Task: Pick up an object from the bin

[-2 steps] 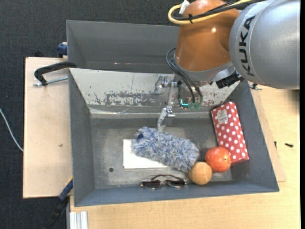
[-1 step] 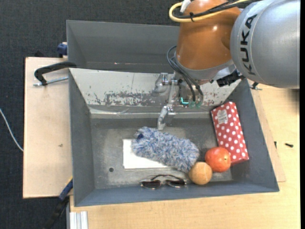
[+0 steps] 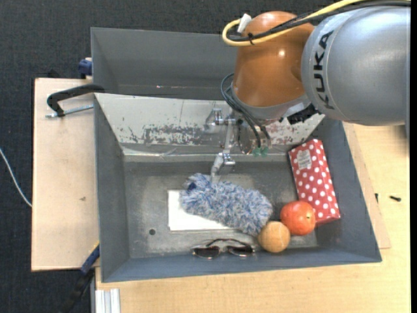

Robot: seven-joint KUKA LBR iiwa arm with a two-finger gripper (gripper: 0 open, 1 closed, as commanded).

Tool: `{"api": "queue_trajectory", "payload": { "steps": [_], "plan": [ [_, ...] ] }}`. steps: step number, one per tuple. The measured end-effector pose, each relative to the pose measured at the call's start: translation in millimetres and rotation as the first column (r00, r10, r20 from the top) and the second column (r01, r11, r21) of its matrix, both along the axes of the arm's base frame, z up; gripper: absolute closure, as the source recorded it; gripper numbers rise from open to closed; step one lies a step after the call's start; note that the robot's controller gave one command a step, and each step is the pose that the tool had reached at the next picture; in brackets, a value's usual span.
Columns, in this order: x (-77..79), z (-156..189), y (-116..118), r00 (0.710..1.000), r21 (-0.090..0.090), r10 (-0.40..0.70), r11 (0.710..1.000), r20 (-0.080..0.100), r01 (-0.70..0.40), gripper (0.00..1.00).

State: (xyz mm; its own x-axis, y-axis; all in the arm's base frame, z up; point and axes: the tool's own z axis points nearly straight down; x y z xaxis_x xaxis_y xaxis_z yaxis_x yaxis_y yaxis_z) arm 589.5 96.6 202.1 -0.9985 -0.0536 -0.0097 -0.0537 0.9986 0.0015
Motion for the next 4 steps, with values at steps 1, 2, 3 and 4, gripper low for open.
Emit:
{"api": "queue_trajectory", "payload": {
  "steps": [1, 2, 3, 4],
  "plan": [
    [-14.9, -42, -24, 0.993, -0.001, -0.121, 0.993, -0.009, 0.121, 0.00],
    [1.2, -123, 39, 0.999, -0.005, 0.032, 0.999, -0.014, -0.032, 1.00],
    [1.3, -123, 39, 0.999, -0.005, 0.031, 0.999, -0.014, -0.031, 1.00],
    [-20.1, -121, 24, 0.993, 0.009, 0.112, 0.994, 0.026, -0.112, 1.00]
  ]
}}
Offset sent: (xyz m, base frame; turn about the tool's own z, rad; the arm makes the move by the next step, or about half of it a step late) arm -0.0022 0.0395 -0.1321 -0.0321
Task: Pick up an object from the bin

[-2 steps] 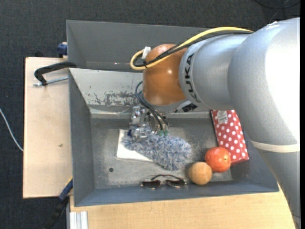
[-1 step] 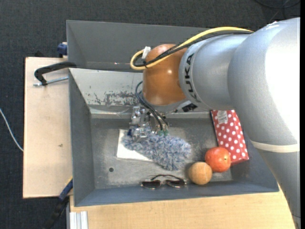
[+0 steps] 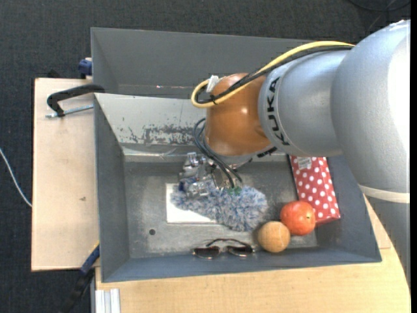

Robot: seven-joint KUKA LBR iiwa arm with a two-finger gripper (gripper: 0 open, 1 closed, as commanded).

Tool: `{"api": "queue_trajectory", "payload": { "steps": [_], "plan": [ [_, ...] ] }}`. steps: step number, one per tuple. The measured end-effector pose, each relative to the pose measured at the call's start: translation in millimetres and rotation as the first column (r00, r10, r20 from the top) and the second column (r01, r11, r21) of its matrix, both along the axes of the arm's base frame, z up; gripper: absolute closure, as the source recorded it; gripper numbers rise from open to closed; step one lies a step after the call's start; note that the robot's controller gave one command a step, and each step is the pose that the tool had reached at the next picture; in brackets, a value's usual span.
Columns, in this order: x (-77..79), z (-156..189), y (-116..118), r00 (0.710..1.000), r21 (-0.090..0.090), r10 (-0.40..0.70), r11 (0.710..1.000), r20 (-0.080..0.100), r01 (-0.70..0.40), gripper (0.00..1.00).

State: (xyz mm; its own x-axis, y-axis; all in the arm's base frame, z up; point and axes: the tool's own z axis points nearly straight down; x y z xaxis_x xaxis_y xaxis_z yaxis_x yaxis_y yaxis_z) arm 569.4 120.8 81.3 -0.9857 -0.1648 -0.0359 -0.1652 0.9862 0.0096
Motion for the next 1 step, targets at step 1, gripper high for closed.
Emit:
{"api": "queue_trajectory", "payload": {
  "steps": [1],
  "plan": [
    [11.9, 177.7, -33.8, 0.983, -0.015, 0.180, 0.983, -0.019, -0.181, 1.00]
  ]
}}
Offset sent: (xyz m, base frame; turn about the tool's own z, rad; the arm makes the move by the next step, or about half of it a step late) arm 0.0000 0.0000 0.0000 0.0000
